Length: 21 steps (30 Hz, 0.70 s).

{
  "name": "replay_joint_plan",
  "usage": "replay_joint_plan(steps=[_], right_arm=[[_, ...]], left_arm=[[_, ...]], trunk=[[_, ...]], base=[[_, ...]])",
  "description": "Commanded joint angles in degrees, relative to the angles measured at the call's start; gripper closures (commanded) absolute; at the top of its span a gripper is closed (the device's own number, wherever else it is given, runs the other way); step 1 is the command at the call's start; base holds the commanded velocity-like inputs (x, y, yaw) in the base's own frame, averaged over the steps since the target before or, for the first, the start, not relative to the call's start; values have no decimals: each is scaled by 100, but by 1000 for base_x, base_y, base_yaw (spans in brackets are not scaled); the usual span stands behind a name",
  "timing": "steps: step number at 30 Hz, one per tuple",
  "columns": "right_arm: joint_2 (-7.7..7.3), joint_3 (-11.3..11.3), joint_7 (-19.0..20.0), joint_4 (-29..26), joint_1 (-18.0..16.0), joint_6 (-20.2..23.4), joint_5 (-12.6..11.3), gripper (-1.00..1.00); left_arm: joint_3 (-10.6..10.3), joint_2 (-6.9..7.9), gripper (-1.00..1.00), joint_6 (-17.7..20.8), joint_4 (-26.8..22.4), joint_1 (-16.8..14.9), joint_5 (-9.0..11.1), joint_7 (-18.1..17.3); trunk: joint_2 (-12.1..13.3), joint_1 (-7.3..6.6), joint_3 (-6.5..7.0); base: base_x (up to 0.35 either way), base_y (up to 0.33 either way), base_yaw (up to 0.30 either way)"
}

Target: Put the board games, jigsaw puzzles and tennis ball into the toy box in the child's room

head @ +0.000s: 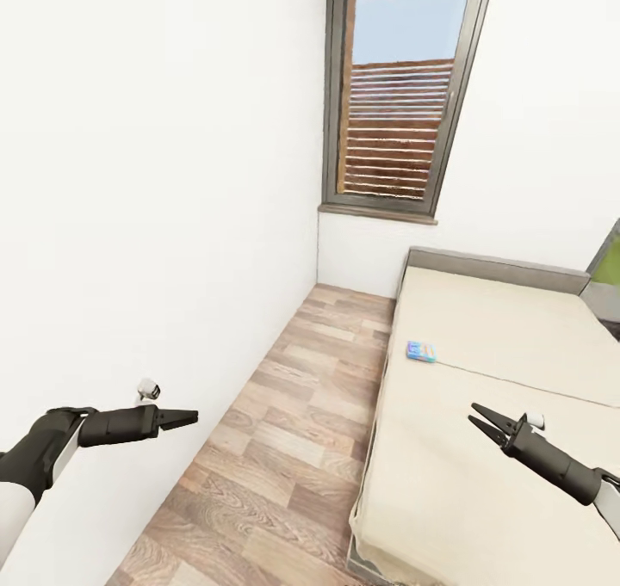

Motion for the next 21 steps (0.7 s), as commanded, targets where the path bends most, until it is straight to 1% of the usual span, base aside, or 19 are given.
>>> replay_joint_plan(steps=[1,21], right_arm=[[0,3,5,3,-7,46,-28,-100],[-3,3,1,3,-8,46,-28,-100]], left_arm=[[-1,3,-100,61,-4,-1,1,-21],[-1,2,-100,60,-4,0,1,-21]], trunk=[[-12,3,-12],[-12,3,-12]], base=[[0,0,-281],[0,0,-281]])
